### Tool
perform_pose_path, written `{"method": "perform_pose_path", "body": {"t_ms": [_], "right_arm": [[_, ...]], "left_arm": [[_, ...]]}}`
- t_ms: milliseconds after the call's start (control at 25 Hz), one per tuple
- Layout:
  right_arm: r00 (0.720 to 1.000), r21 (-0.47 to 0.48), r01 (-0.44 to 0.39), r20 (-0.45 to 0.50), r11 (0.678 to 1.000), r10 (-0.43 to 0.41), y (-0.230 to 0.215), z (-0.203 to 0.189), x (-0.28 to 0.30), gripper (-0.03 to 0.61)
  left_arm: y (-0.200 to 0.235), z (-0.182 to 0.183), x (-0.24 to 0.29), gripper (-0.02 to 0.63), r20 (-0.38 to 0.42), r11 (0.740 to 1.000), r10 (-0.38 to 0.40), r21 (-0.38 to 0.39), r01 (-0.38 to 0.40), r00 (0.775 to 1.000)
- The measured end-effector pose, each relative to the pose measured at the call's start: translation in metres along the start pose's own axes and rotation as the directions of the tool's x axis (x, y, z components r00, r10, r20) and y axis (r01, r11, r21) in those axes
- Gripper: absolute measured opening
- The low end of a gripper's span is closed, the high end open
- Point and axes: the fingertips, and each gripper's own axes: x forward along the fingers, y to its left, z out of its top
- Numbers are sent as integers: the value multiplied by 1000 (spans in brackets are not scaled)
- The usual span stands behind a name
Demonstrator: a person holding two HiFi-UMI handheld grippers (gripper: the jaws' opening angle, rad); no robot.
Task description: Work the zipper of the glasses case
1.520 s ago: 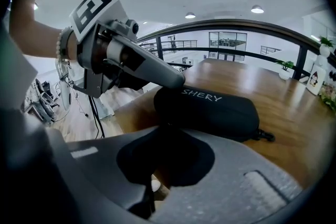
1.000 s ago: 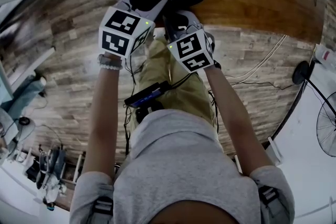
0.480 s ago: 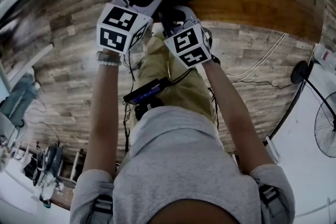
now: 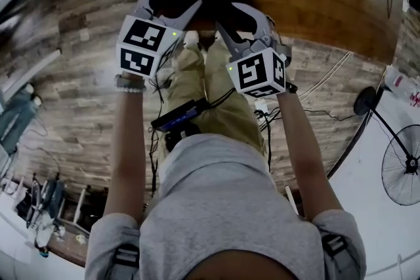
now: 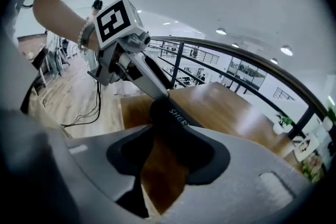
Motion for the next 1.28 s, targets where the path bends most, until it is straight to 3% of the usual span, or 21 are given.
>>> {"method": "perform_pose_path", "body": {"t_ms": [200,440,760,1040,1280], "right_arm": [[1000,-161,17,-4,987,-18,-11,9,6,190],[1000,-256,-21,-12,967,19,-6,13,24,198],[994,-114,-109,-16,987,107,-15,10,34,202],[979,-32,-204,-12,978,203,-16,17,40,201],[972,-10,-234,-7,972,234,-17,22,41,199]], "left_arm": [[-2,-25,-20,259,-33,998,32,-43,-34,999],[-5,-61,-21,258,-82,994,70,-79,-77,994],[-11,-66,-6,239,-91,985,95,-136,-107,991],[-13,-75,1,215,-128,981,129,-129,-146,983],[-10,-77,3,178,-151,973,156,-144,-178,976]]}}
